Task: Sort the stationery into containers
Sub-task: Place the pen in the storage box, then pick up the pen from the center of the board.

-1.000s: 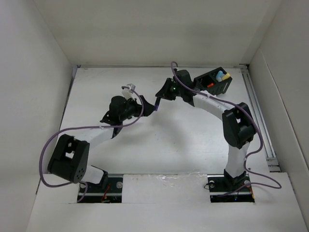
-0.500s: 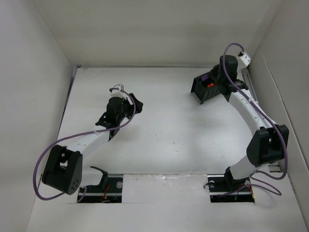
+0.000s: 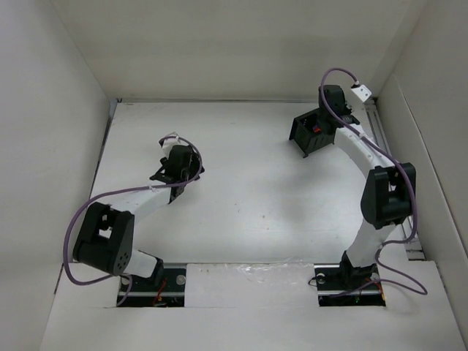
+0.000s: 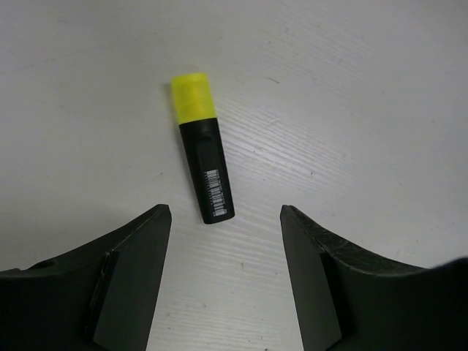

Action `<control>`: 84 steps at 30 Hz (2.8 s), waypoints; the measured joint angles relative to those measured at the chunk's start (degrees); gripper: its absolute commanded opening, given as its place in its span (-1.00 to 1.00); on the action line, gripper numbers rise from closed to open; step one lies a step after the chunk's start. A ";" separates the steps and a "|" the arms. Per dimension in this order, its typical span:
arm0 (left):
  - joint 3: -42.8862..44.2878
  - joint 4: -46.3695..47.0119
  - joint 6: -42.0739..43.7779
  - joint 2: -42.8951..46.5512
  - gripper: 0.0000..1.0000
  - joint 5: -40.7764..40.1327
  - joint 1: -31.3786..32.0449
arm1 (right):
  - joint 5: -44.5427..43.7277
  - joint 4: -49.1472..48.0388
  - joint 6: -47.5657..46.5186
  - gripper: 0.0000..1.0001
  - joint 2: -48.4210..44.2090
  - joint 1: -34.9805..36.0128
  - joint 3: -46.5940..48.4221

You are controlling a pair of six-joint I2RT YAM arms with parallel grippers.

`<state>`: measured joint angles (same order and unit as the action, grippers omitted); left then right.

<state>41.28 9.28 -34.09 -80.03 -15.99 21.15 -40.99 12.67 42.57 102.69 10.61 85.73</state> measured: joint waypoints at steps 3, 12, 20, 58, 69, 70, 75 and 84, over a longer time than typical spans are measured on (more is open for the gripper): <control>0.13 -0.98 -0.72 -1.49 0.13 -1.66 0.00 | -1.29 0.70 -0.50 -0.84 0.76 0.70 0.28; 1.44 -1.95 -1.88 -5.09 0.13 -3.26 0.09 | -3.17 0.39 -1.90 0.23 0.87 5.11 1.60; 3.08 -1.84 -1.84 -8.11 0.00 -3.61 1.25 | -1.57 -0.26 -1.79 0.14 -4.90 6.36 -2.25; 5.86 -2.19 0.72 -13.51 -1.00 1.11 1.25 | 33.51 -8.46 3.76 0.93 -12.83 16.11 -17.20; 2.21 6.14 6.75 0.00 -1.00 16.06 3.50 | 49.86 -12.37 3.34 0.93 -5.09 17.62 -17.16; 1.86 7.21 7.32 0.24 -1.00 17.62 4.28 | 50.77 -12.96 3.34 0.93 -4.76 18.03 -17.16; 0.35 11.32 8.92 0.26 -1.00 25.22 6.14 | 54.40 -14.73 3.34 0.95 -4.31 19.91 -17.16; -1.36 15.91 9.64 0.26 -1.00 32.59 6.12 | 57.59 -17.68 3.67 0.93 -0.28 20.96 -15.39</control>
<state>39.92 25.19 -24.45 -79.77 16.60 27.27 16.60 -5.02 46.24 102.41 31.57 70.35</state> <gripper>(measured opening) 0.251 0.969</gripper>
